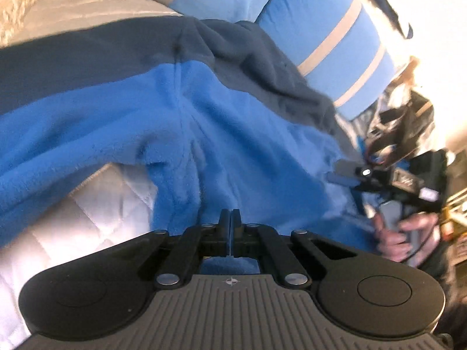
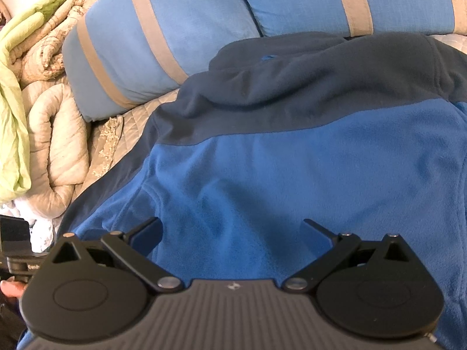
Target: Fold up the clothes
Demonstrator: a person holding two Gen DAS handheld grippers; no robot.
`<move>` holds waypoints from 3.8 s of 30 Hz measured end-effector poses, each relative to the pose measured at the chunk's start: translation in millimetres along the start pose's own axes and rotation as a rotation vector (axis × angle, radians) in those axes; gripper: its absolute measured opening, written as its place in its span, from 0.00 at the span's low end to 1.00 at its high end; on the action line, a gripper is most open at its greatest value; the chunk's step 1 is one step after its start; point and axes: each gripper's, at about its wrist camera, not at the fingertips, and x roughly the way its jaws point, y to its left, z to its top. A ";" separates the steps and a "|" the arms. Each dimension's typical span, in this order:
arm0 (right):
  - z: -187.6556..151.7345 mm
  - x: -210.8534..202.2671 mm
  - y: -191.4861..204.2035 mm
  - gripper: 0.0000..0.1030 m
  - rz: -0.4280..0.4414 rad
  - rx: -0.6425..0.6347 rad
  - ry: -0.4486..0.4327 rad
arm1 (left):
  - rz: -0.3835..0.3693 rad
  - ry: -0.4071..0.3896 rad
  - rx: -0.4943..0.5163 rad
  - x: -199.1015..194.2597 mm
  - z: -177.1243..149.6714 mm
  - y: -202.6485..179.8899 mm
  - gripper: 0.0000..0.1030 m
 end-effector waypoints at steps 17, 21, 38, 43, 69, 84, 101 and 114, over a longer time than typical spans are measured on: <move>0.4 -0.3 -4.0 1.00 -0.006 0.010 -0.004 | 0.134 -0.064 -0.014 11.8 7.0 7.4 0.23; 0.9 0.9 -2.3 1.00 -0.005 0.005 -0.001 | 0.180 -0.041 0.132 14.6 6.2 -16.4 0.21; 0.6 1.4 -3.8 1.00 -0.009 0.009 0.002 | 0.182 -0.053 0.420 -20.5 -2.9 -59.5 0.58; 0.5 -0.1 -2.5 1.00 -0.002 0.001 0.000 | 0.148 -0.150 0.335 -91.3 9.9 -48.0 0.68; 66.7 -147.0 41.0 1.00 0.078 -0.094 -0.200 | 0.746 -0.085 0.390 -80.1 46.5 147.9 0.69; 50.6 -159.6 26.1 1.00 0.044 -0.072 -0.177 | 0.650 0.011 0.373 -63.1 27.8 173.8 0.07; 37.8 -167.8 23.3 1.00 0.032 -0.092 -0.170 | 0.743 -0.054 0.596 -53.8 1.0 106.2 0.40; 21.1 -171.6 35.7 1.00 0.060 -0.104 -0.158 | 0.629 -0.008 0.643 -8.8 -52.7 77.1 0.36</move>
